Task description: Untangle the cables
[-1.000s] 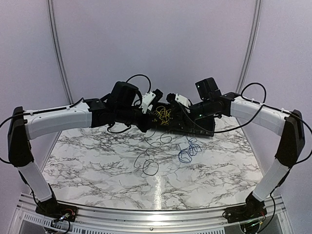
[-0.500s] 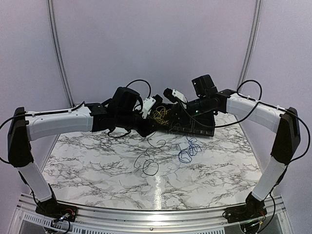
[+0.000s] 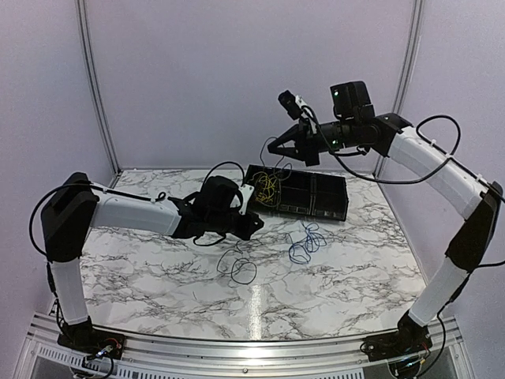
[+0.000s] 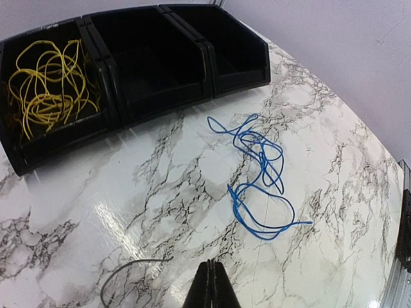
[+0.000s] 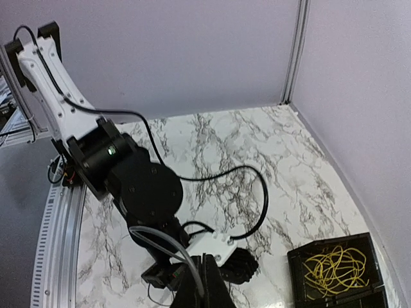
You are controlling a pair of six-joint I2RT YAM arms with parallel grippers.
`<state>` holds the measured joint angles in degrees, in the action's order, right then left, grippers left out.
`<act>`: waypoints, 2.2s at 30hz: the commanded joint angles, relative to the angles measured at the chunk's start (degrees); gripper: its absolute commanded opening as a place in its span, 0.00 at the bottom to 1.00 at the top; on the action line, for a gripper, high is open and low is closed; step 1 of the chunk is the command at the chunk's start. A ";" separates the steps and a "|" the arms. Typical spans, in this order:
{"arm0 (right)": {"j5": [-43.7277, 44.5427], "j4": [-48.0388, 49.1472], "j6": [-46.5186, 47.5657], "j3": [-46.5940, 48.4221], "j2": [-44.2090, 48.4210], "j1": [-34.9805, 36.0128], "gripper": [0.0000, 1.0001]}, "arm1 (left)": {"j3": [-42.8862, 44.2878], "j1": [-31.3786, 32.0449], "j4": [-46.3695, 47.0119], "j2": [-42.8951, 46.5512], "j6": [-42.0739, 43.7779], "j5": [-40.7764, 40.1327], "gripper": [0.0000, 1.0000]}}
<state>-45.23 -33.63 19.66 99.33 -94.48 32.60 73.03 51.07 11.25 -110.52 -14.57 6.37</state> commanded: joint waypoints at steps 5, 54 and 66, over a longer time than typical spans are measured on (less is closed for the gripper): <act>-0.36 0.88 -5.89 7.78 -0.20 -3.99 0.00 | -10.86 0.01 6.58 1.45 -5.46 1.04 0.01; 31.81 10.17 10.01 16.54 -40.38 -13.48 0.00 | -35.49 1.42 -1.84 36.49 -18.52 -16.27 0.29; 29.56 8.49 9.44 14.64 -36.43 -14.49 0.21 | -33.52 1.58 -1.14 33.33 -18.33 -16.38 0.32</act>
<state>-14.83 -25.28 29.02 114.06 -134.43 18.15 38.17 52.42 11.14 -75.42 -33.15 -9.54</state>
